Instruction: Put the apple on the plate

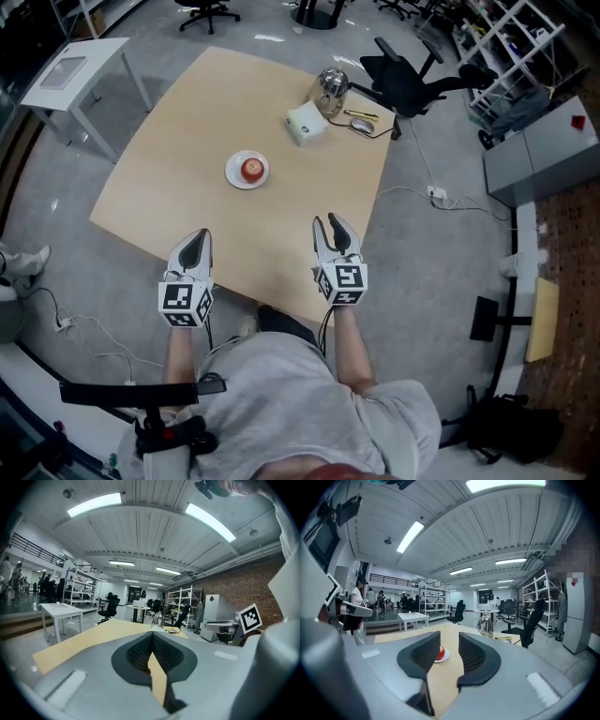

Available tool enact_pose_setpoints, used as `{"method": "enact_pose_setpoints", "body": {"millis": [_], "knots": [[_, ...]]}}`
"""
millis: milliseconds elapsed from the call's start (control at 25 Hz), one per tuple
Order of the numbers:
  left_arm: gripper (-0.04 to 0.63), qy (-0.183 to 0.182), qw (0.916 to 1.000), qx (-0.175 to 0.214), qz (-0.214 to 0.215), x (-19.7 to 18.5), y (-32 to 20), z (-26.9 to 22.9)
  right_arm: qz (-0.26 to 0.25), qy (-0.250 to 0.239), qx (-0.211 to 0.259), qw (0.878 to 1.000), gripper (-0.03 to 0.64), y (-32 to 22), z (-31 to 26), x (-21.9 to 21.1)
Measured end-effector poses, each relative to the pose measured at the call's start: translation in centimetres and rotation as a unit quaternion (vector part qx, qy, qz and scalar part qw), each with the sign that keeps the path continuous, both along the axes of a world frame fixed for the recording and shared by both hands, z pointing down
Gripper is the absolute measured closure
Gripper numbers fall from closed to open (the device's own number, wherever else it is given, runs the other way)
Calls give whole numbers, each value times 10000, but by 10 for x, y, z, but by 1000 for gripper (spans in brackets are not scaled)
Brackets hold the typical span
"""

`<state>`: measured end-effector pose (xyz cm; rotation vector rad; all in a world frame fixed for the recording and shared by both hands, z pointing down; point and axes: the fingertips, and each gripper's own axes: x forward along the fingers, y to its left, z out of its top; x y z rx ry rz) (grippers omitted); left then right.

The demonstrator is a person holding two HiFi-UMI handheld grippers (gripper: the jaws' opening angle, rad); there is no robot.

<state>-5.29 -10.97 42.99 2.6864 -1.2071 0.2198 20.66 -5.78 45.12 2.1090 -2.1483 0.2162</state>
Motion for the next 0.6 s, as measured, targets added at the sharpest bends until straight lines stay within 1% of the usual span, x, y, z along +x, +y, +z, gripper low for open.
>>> {"method": "enact_pose_setpoints", "body": {"millis": [360, 600], "knots": [[575, 22, 9988, 54, 476, 33, 14, -2, 349, -135, 62, 9993, 539, 46, -2, 8], [575, 45, 9970, 58, 766, 53, 24, -1, 646, -169, 111, 9977, 553, 74, -3, 17]]}}
